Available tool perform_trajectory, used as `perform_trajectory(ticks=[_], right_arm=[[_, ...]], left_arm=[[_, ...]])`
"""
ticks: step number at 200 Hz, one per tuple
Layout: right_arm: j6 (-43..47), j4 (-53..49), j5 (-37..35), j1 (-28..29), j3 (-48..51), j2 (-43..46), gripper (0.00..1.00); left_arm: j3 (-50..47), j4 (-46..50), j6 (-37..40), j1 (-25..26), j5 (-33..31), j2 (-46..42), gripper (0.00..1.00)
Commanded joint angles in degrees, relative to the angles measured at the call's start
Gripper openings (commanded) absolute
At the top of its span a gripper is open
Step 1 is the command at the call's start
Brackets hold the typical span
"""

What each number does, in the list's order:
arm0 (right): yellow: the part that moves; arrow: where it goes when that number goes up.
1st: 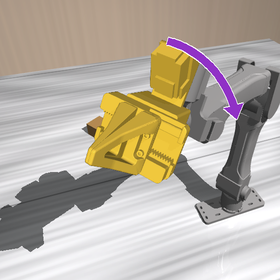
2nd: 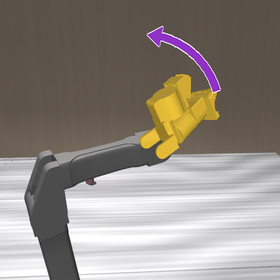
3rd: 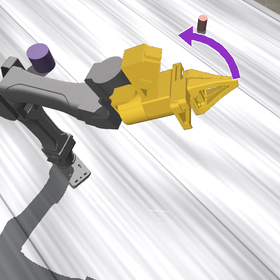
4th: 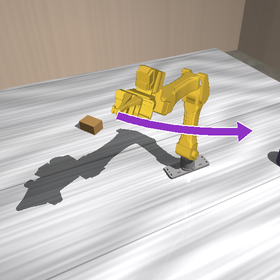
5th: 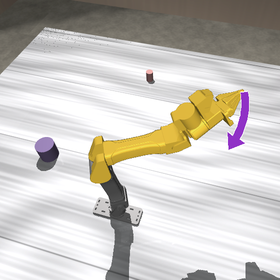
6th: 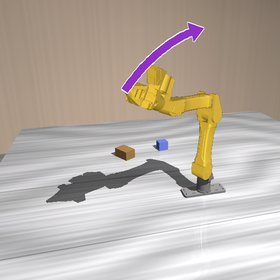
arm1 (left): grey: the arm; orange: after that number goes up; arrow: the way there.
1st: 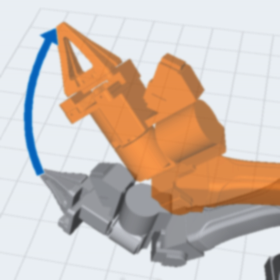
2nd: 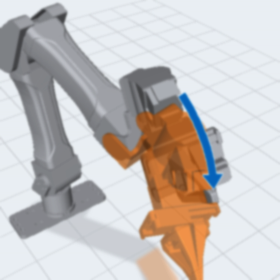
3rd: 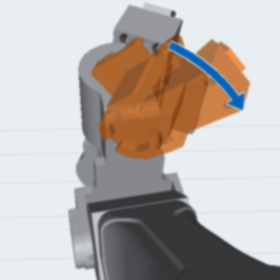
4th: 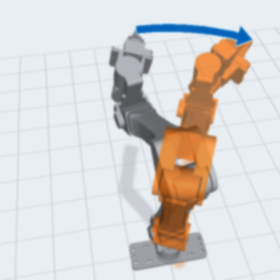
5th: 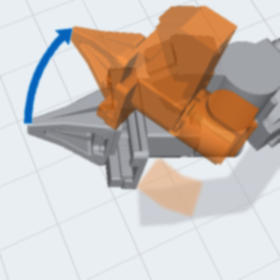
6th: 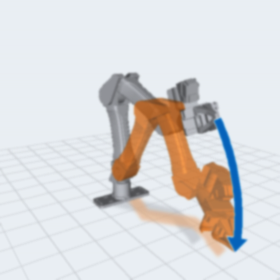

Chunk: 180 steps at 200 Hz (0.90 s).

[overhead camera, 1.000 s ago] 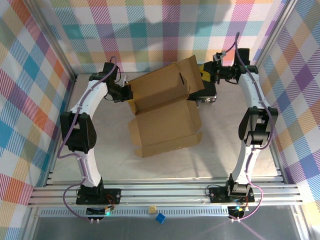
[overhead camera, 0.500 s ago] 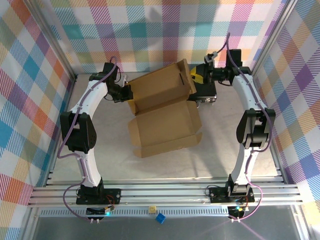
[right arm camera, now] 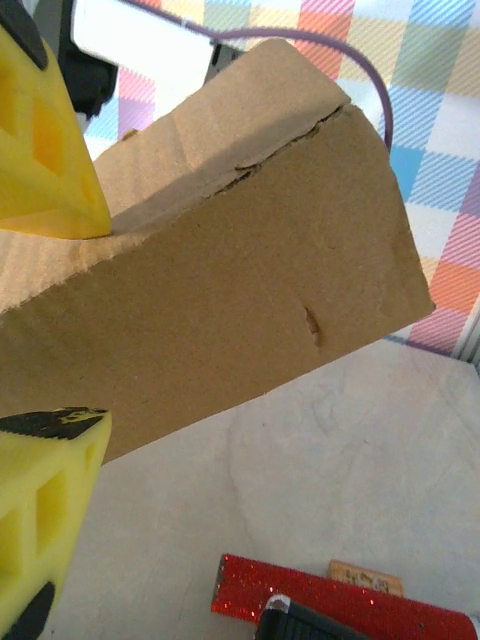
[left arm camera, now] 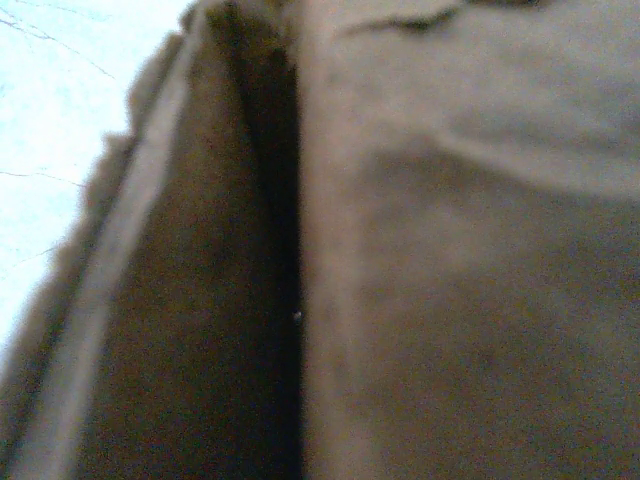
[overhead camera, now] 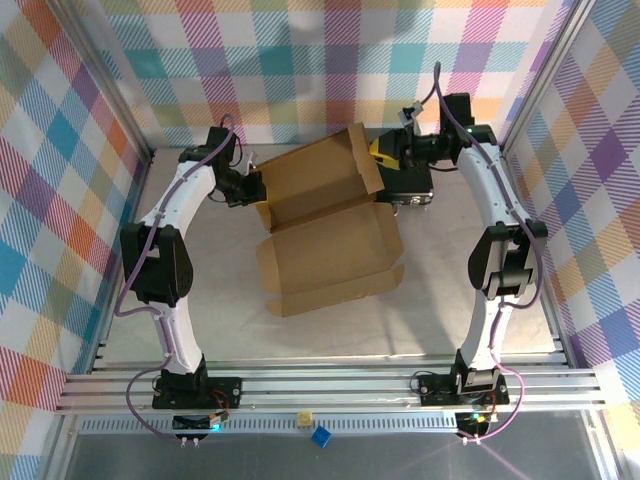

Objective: Fold the paper box

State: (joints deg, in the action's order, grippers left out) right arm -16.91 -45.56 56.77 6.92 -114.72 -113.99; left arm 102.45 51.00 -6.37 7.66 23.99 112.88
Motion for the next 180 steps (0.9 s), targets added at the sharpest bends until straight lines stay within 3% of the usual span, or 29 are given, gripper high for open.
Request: perform_trajectory(ticks=[1, 180], right_arm=[[5.4, -5.3, -6.1, 1.4, -2.3, 2.5, 0.48], [12.3, -9.3, -45.0, 13.2, -4.3, 2.2, 0.51]], left_arm=[[-0.7, 0.9, 0.1, -0.7, 2.2, -2.6, 0.00], [-0.5, 1.0, 0.1, -0.6, 2.3, -2.9, 0.00]])
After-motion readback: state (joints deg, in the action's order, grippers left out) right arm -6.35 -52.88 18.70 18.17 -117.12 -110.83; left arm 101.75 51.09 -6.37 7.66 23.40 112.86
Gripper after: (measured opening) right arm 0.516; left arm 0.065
